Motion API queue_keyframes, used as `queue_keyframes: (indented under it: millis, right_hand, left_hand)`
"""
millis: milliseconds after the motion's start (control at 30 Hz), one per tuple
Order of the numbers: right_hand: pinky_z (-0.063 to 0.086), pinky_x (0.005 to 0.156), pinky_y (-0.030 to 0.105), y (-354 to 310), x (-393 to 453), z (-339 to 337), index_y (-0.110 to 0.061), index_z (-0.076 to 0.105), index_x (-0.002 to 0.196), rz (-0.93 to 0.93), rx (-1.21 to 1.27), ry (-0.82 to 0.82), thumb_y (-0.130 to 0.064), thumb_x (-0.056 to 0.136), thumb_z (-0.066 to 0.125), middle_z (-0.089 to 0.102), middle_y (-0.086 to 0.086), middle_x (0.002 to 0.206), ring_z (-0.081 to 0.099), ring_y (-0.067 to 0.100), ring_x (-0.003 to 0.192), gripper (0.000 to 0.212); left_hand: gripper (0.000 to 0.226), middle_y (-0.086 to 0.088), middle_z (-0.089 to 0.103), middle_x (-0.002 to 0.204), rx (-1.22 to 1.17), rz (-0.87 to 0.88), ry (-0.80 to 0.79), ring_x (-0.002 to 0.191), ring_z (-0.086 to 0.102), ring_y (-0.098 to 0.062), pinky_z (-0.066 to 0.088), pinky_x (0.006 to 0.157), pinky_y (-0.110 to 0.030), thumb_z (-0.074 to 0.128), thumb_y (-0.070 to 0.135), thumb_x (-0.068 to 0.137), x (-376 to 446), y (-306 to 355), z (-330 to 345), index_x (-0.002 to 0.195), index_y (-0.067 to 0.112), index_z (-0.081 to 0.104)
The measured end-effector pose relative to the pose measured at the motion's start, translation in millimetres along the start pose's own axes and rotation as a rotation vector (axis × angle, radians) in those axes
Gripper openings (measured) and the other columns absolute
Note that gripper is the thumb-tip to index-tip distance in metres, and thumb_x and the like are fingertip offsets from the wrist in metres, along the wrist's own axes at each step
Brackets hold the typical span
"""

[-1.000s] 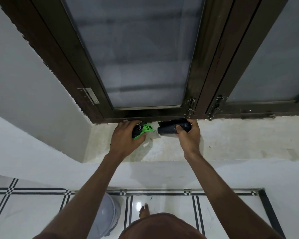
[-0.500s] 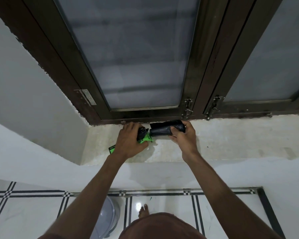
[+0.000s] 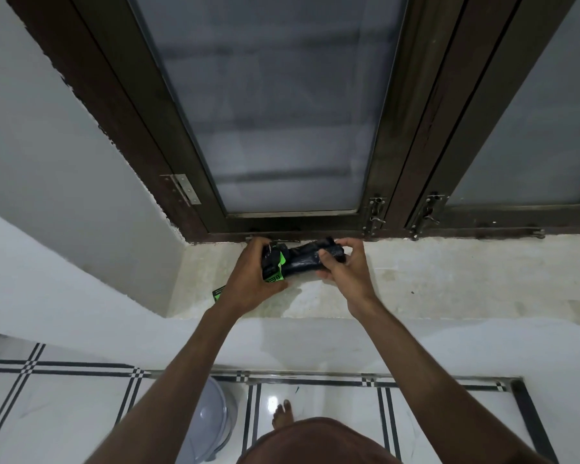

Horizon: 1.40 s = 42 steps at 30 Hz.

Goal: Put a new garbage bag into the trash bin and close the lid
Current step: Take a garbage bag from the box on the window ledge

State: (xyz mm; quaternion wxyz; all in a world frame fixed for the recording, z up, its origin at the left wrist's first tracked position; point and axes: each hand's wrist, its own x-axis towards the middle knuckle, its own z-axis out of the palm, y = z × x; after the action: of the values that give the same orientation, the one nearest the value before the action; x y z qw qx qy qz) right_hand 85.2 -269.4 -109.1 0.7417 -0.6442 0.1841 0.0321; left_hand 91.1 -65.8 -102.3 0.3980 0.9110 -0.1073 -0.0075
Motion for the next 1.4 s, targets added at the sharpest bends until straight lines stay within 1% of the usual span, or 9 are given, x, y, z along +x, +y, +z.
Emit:
queue_keyframes:
  millis: [200,367,567,733,867,1067,1167,1267,1400]
  right_hand:
    - [0.063,0.075,0.039,11.1,0.9,10.1,-0.023,0.049,0.106,0.001,-0.091,-0.049,-0.014,0.087,0.074,0.066,0.016,0.110,0.073,0.024,0.089,0.033]
    - [0.063,0.076,0.044,19.1,-1.9,29.4,-0.022,0.052,0.107,-0.019,-0.112,-0.068,-0.015,0.088,0.073,0.065,0.009,0.108,0.072,0.026,0.095,0.028]
    - [0.062,0.078,0.041,25.7,-0.7,34.9,-0.013,0.057,0.112,0.030,-0.047,-0.058,-0.005,0.090,0.068,0.064,0.004,0.104,0.070,0.020,0.094,0.026]
    - [0.062,0.078,0.038,24.7,-0.9,39.8,-0.011,0.058,0.113,0.048,-0.059,-0.112,-0.004,0.095,0.061,0.068,0.003,0.104,0.072,0.021,0.093,0.020]
    - [0.063,0.073,0.032,17.9,-6.2,46.2,-0.012,0.060,0.115,0.084,-0.117,-0.209,-0.001,0.101,0.045,0.071,0.006,0.104,0.071,0.022,0.091,0.024]
    - [0.044,0.083,0.034,19.2,-10.3,50.8,-0.018,0.063,0.078,0.138,-0.195,-0.273,-0.020,0.102,0.031,0.068,-0.013,0.060,0.054,0.013,0.068,0.040]
    - [0.052,0.082,0.028,16.7,-11.0,48.9,-0.020,0.068,0.088,0.118,-0.175,-0.246,-0.040,0.104,0.039,0.075,-0.008,0.080,0.065,0.012,0.079,0.038]
    - [0.059,0.069,0.027,17.8,-6.1,46.1,-0.015,0.053,0.107,0.093,-0.155,-0.135,-0.022,0.102,0.052,0.072,0.013,0.104,0.071,0.019,0.084,0.009]
    - [0.061,0.065,0.034,20.7,-1.9,44.8,-0.021,0.045,0.113,0.117,-0.098,-0.051,-0.007,0.099,0.053,0.067,0.015,0.110,0.073,0.029,0.081,0.021]
  left_hand:
    - [0.065,0.001,0.056,0.111,-0.008,-0.024,0.030,0.097,0.059,-0.018,0.049,0.076,-0.020,0.086,0.024,0.070,-8.0,-2.4,5.8,0.118,0.022,0.043]
    - [0.080,-0.003,0.057,0.114,0.151,0.065,0.088,0.100,0.055,-0.020,0.050,0.084,-0.034,0.089,0.046,0.059,-18.2,4.8,0.2,0.120,0.015,0.047]
    - [0.077,0.000,0.058,0.110,0.290,-0.045,0.358,0.097,0.056,-0.023,0.047,0.085,-0.041,0.078,0.064,0.060,-63.1,-32.5,-38.0,0.118,0.018,0.054]
    - [0.081,-0.001,0.061,0.117,0.415,-0.099,0.159,0.102,0.057,-0.026,0.048,0.085,-0.040,0.062,0.076,0.067,-96.8,-70.2,-37.0,0.127,0.021,0.052]
    - [0.068,-0.002,0.063,0.123,0.219,-0.100,0.132,0.104,0.055,-0.026,0.049,0.085,-0.039,0.077,0.046,0.074,-93.2,-63.3,-26.7,0.130,0.018,0.050]
    - [0.074,-0.001,0.061,0.129,0.179,-0.099,0.107,0.108,0.054,-0.027,0.048,0.088,-0.040,0.081,0.042,0.072,-76.1,-62.7,-23.1,0.132,0.013,0.049]
    - [0.072,0.000,0.063,0.124,0.176,-0.084,0.094,0.104,0.056,-0.026,0.049,0.085,-0.040,0.083,0.039,0.071,-69.8,-65.3,-21.5,0.129,0.014,0.050]
    - [0.068,0.001,0.062,0.122,0.155,-0.085,0.067,0.104,0.056,-0.024,0.049,0.083,-0.037,0.083,0.036,0.072,-63.8,-66.3,-21.5,0.128,0.016,0.049]
    - [0.061,0.001,0.056,0.130,0.097,-0.068,0.081,0.112,0.052,-0.024,0.047,0.088,-0.033,0.079,0.025,0.080,-62.2,-64.2,-21.1,0.130,0.017,0.046]
